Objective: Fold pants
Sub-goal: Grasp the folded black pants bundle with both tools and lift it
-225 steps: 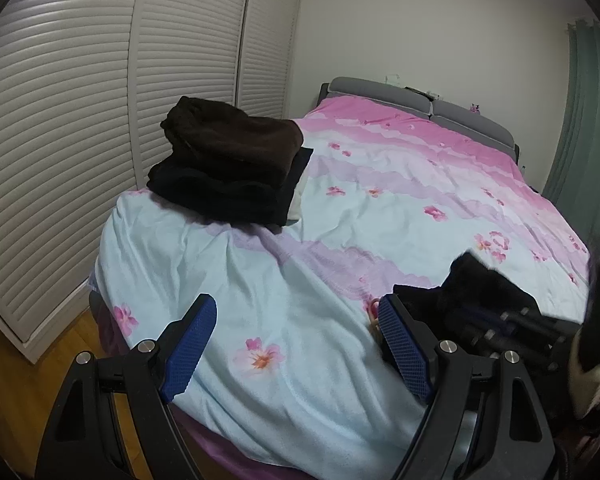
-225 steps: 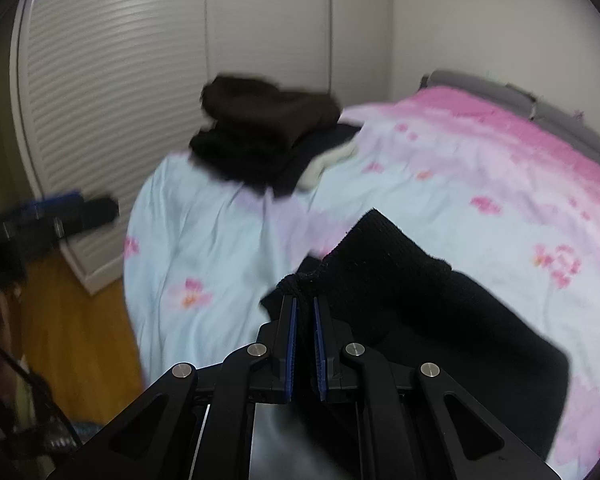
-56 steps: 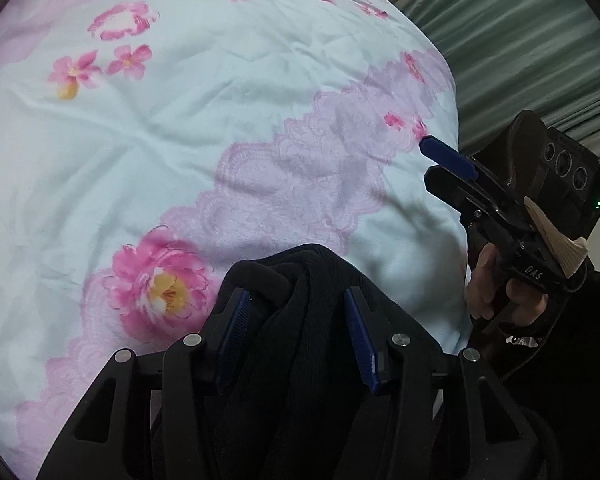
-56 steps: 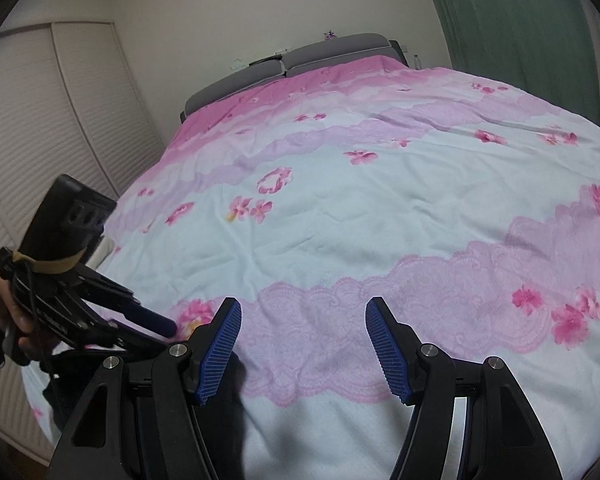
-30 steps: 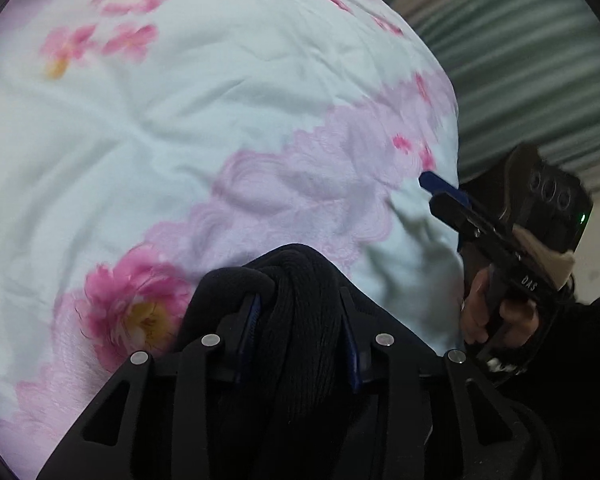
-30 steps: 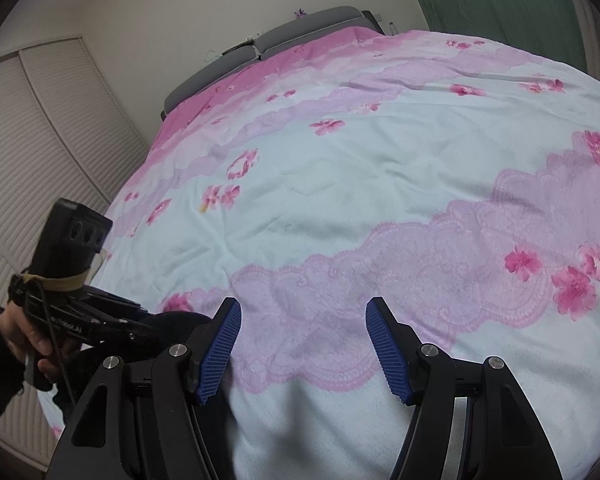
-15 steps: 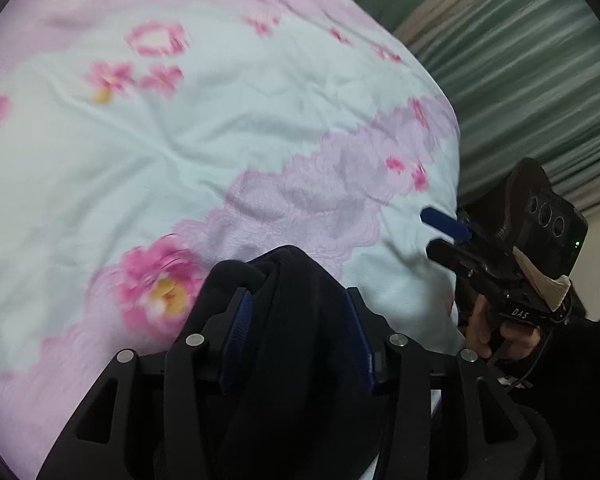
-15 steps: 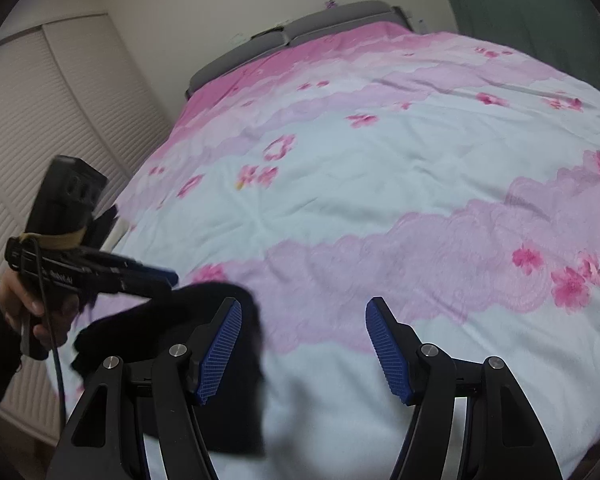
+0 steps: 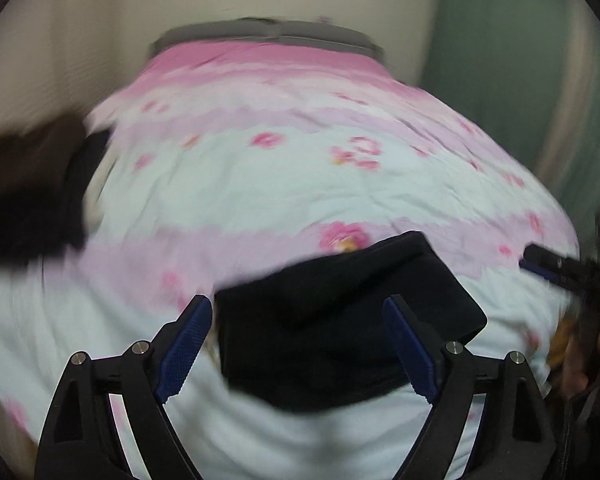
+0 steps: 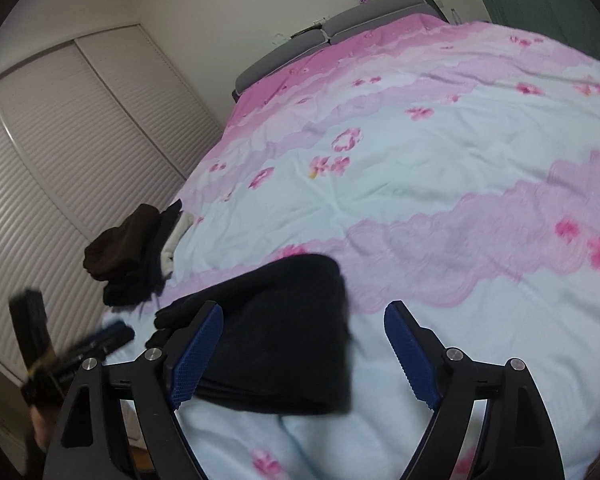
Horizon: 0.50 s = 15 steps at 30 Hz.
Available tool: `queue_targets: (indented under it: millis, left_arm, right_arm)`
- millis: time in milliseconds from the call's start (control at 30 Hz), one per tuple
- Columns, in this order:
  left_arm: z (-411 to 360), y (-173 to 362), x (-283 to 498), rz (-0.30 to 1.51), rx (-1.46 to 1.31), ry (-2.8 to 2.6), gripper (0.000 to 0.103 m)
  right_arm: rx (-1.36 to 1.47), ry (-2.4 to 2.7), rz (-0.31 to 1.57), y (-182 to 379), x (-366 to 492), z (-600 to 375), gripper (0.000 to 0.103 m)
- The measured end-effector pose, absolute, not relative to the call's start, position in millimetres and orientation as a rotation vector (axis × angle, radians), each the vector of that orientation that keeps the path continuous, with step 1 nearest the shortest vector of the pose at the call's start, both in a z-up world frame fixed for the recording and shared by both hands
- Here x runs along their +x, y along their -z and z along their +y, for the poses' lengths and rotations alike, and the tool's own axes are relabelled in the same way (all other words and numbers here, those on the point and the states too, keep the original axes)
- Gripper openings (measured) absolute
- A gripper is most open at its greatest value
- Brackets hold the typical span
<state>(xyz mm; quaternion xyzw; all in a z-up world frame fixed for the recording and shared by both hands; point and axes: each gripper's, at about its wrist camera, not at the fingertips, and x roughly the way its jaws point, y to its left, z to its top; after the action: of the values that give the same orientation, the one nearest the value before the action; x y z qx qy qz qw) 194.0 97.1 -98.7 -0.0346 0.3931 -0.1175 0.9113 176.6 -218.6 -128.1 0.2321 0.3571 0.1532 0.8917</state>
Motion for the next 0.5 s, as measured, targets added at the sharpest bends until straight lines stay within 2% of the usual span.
queue_targets:
  millis: [167, 367, 500]
  left_arm:
    - [115.7, 137.7, 184.2, 0.867, -0.299, 0.158, 0.088]
    - [132.9, 173.9, 183.1, 0.851, -0.614, 0.163, 0.088]
    - [133.5, 190.1, 185.8, 0.873, -0.727, 0.168, 0.088]
  right_arm:
    - [0.536, -0.318, 0.758, 148.3, 171.7, -210.4, 0.083]
    - [0.681, -0.317, 0.821, 175.5, 177.6, -214.6, 0.083]
    - [0.698, -0.331, 0.86, 188.4, 186.1, -210.8, 0.083]
